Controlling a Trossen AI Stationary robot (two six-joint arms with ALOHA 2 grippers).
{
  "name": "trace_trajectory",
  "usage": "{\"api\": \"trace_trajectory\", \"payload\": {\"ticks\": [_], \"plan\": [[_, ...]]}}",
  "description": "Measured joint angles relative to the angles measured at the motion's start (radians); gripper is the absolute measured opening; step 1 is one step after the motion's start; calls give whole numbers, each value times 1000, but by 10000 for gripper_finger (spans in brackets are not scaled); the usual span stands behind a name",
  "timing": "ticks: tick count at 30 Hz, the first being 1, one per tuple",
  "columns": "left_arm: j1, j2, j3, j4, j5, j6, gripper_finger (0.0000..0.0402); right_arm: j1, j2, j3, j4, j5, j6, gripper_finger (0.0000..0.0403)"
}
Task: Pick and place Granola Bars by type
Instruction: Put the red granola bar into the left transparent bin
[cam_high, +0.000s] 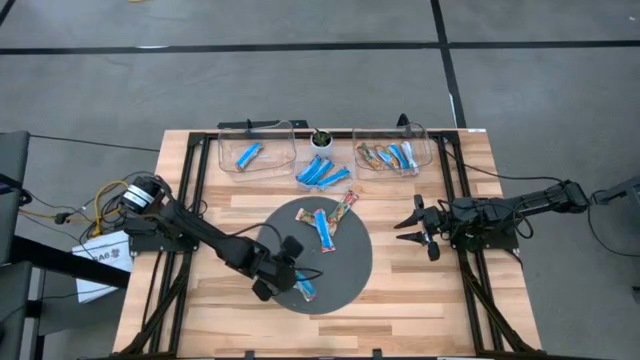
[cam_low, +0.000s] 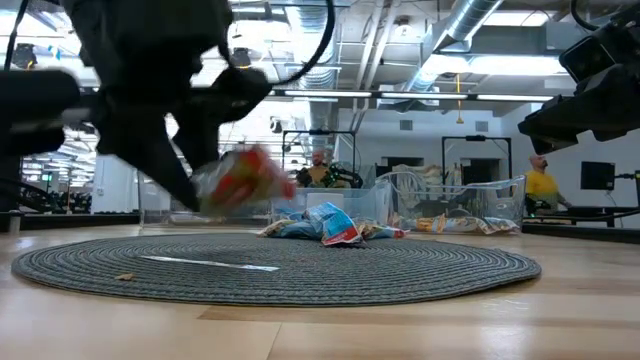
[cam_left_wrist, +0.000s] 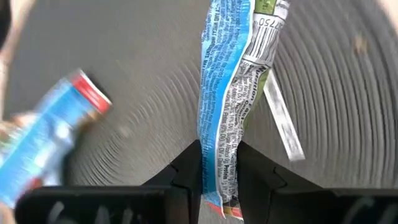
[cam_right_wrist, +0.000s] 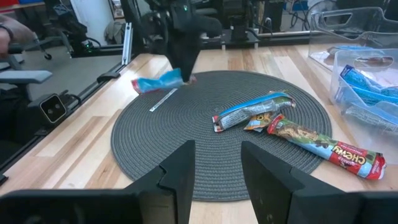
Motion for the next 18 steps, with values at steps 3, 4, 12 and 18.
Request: {"api": "trace_trajectory", "payload": {"ticks": [3, 4, 12, 18], "plan": [[0, -20, 0, 67, -5, 9, 69, 0, 0, 0, 0, 0, 0, 124], [0, -26, 0, 98, -7, 12, 69, 0, 0, 0, 0, 0, 0, 124], [8, -95, 0, 297, -72, 45, 69, 0, 0, 0, 0, 0, 0, 124], [25, -186, 0, 381, -161, 69, 69, 0, 0, 0, 0, 0, 0, 124]]}}
